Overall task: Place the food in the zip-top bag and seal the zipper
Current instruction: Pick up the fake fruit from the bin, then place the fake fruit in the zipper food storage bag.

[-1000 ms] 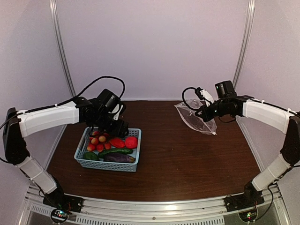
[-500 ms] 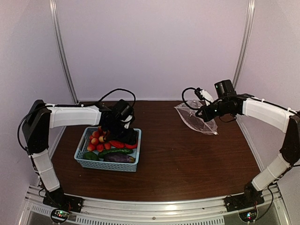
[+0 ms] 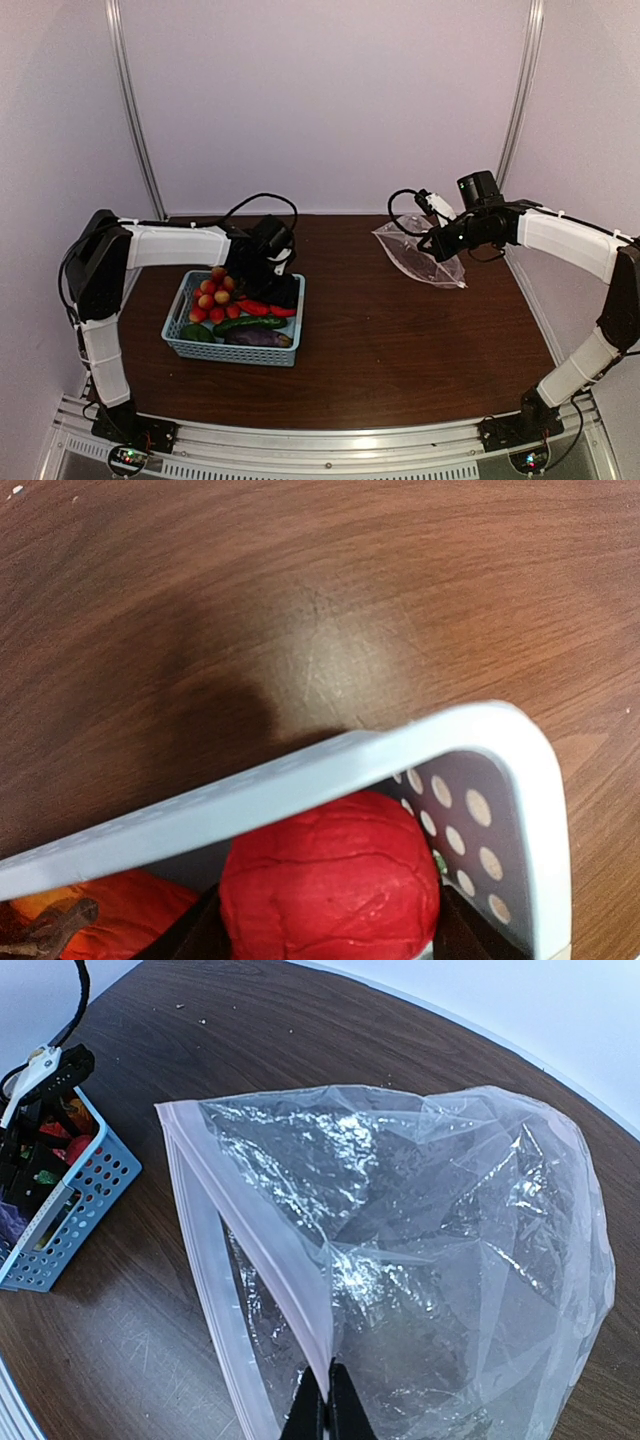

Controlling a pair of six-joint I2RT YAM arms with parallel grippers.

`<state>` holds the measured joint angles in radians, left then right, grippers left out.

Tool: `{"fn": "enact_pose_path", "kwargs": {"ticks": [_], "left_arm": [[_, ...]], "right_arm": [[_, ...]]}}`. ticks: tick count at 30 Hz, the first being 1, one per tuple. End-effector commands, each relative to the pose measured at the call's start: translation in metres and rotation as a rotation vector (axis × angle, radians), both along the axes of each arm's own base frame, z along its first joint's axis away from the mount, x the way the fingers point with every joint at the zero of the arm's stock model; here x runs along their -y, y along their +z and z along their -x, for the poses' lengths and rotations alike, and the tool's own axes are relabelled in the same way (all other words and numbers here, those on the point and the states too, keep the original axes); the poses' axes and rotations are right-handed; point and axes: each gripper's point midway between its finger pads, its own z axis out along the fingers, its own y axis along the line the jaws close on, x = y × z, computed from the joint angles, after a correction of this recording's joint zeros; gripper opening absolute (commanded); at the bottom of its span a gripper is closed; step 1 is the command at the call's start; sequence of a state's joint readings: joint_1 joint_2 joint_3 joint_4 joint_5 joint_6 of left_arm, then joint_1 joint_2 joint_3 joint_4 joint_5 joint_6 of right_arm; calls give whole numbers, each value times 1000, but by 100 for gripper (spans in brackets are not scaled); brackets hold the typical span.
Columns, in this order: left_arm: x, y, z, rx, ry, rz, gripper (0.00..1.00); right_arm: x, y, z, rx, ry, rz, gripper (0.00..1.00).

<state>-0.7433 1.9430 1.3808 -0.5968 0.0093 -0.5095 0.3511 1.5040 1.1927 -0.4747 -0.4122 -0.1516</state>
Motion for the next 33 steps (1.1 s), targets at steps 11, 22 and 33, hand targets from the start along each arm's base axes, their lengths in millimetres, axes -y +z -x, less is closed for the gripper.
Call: {"fn": "enact_pose_path", "kwargs": {"ticks": [11,22,33], "left_arm": [[-15,127,-7,249,36,113,56],[60,250,35,482,-184,617,49],[177,290,72,515,-382,973,45]], "right_arm": [[2,14,1,27,-2,-10,0],[-13,41,4,-19,17,-116,0],[-34,65,11,-101,65,-254,0]]}}
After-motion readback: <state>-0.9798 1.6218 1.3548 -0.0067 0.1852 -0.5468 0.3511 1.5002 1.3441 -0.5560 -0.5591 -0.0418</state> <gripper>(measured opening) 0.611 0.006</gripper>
